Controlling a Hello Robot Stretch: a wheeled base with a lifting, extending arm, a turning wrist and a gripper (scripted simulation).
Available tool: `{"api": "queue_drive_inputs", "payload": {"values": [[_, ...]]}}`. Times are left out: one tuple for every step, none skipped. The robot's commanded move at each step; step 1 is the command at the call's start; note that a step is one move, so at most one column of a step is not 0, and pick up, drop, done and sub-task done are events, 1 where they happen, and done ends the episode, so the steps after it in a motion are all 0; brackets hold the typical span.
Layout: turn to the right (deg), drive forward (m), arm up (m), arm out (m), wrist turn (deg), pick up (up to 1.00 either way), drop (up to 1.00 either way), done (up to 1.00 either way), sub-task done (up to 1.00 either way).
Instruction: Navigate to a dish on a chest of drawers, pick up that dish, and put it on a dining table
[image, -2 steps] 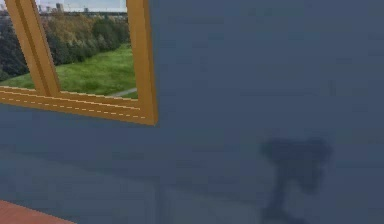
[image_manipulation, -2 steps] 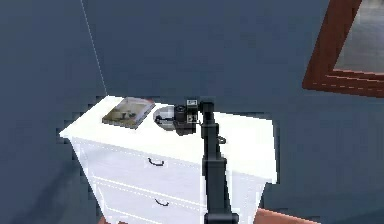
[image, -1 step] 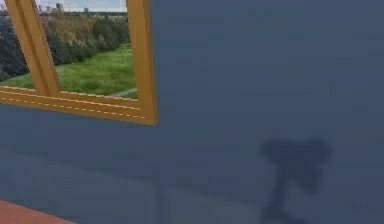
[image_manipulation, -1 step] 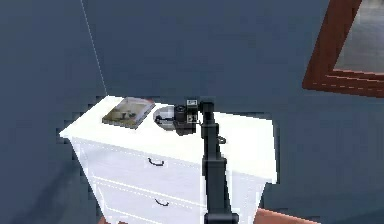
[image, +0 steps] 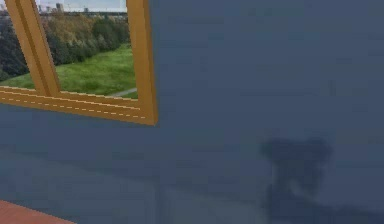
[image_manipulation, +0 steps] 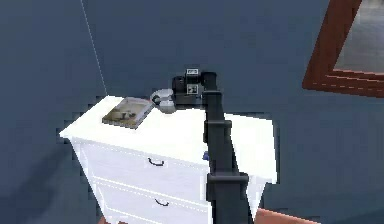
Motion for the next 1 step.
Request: {"api": "queue_drive_inputs", "payload": {"values": [[0.0,0.0,0.1,0.0,0.0,0.0,0.0,0.0,0.0]]}}
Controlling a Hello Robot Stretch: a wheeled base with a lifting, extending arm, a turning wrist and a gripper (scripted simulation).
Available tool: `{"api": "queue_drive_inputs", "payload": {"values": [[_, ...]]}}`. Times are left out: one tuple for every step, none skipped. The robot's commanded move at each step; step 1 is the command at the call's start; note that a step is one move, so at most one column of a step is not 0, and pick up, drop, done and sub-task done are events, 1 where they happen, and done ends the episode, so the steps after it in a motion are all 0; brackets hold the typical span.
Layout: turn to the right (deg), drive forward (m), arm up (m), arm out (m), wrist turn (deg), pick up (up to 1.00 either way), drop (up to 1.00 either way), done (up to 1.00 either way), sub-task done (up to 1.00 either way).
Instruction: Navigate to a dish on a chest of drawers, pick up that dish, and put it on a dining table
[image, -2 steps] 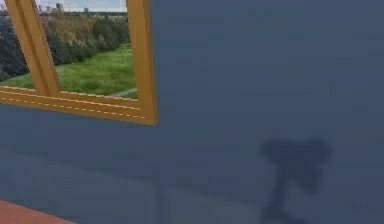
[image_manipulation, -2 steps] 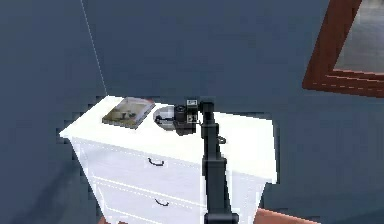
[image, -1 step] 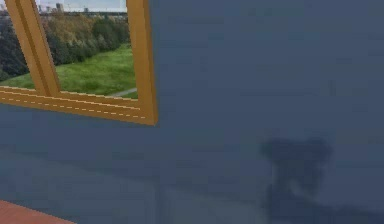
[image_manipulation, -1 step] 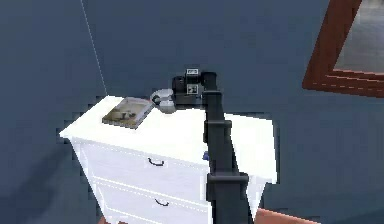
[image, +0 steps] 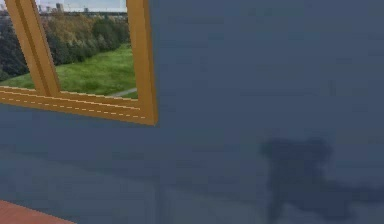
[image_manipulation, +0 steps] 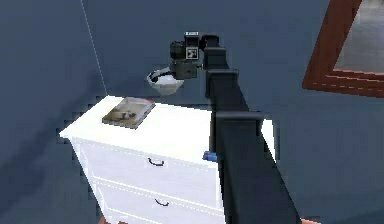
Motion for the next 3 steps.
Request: {"api": "queue_drive_inputs", "payload": {"values": [[0.0,0.0,0.0,0.0,-45.0,0.0,0.0,0.0,0.0],[0.0,0.0,0.0,0.0,-45.0,0.0,0.0,0.0,0.0],[0.0,0.0,0.0,0.0,-21.0,0.0,0.0,0.0,0.0]]}}
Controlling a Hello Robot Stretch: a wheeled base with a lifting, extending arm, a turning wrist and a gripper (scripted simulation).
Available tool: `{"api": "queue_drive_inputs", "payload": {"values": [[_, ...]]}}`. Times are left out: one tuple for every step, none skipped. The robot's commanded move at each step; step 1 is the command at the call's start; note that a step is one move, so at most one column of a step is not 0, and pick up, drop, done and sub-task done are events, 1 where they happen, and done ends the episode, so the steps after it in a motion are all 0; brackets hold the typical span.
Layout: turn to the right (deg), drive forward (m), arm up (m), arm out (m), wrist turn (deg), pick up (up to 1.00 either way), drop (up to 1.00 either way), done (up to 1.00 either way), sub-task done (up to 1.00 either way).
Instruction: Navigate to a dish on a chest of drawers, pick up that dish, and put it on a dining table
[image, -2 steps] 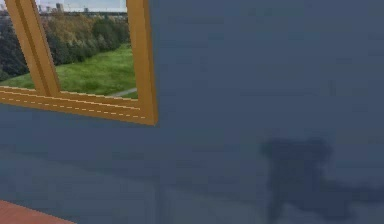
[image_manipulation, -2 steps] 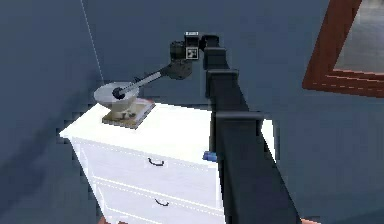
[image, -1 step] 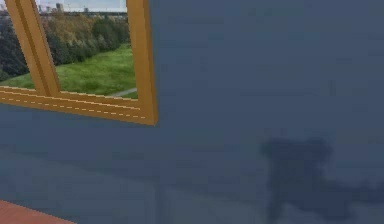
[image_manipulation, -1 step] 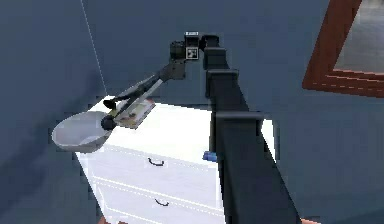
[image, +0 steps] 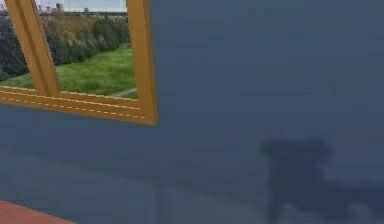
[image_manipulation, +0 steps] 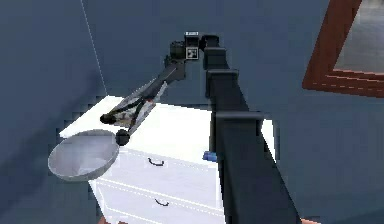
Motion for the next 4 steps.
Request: {"api": "queue_drive_inputs", "payload": {"values": [[0.0,0.0,0.0,-0.42,0.0,0.0,0.0,0.0,0.0],[-45.0,0.0,0.0,0.0,0.0,0.0,0.0,0.0,0.0],[-45.0,0.0,0.0,0.0,0.0,0.0,0.0,0.0,0.0],[-30.0,0.0,0.0,0.0,0.0,0.0,0.0,0.0,0.0]]}}
